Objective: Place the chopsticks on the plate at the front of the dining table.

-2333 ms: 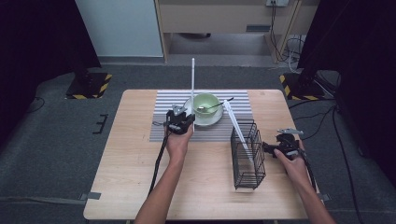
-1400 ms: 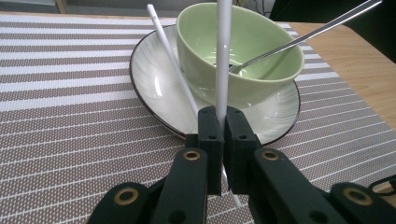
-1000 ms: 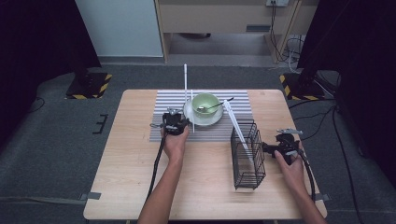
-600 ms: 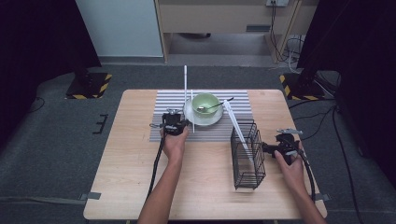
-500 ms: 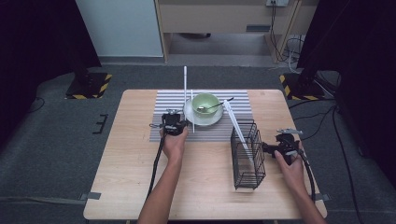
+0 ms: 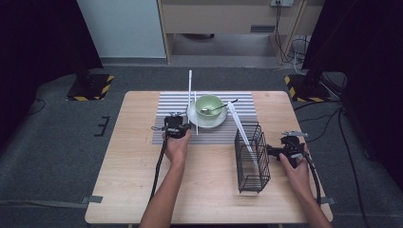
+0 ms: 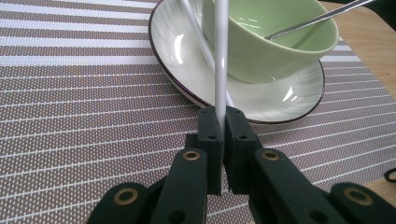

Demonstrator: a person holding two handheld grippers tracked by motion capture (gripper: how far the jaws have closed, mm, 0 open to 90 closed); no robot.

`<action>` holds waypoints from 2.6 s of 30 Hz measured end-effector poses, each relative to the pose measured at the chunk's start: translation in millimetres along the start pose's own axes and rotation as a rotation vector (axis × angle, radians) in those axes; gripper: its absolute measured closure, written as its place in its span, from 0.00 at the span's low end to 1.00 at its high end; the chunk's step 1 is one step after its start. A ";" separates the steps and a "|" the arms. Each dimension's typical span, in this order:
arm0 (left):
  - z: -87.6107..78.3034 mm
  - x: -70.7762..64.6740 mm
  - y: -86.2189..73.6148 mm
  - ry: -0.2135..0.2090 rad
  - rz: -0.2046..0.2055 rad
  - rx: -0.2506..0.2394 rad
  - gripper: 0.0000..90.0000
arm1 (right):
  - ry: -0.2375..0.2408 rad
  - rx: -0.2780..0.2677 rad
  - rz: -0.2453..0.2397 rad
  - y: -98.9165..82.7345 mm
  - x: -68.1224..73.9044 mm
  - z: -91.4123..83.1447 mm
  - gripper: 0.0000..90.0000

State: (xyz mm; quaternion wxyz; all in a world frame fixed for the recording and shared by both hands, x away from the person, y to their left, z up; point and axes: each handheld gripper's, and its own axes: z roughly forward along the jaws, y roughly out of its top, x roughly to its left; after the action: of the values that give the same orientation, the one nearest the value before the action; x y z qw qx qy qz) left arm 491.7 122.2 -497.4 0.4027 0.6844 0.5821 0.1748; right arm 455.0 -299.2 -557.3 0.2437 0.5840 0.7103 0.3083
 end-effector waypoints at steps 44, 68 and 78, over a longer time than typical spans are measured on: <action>6.0 8.9 -11.7 0.009 -0.059 0.011 0.95 | 0.000 0.000 -0.001 0.0 0.0 0.0 0.01; 7.0 13.7 -13.8 0.013 -0.096 0.021 0.95 | 0.000 -0.001 0.000 0.1 0.0 0.1 0.01; 8.8 16.2 -14.7 0.016 -0.117 0.045 0.95 | 0.001 0.000 -0.002 0.2 0.1 0.2 0.01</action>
State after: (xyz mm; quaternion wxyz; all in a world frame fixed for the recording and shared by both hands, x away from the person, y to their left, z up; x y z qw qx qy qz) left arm 492.5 134.3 -517.7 0.3922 0.6566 0.6280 0.1433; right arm 455.3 -299.0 -557.4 0.2439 0.5833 0.7107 0.3085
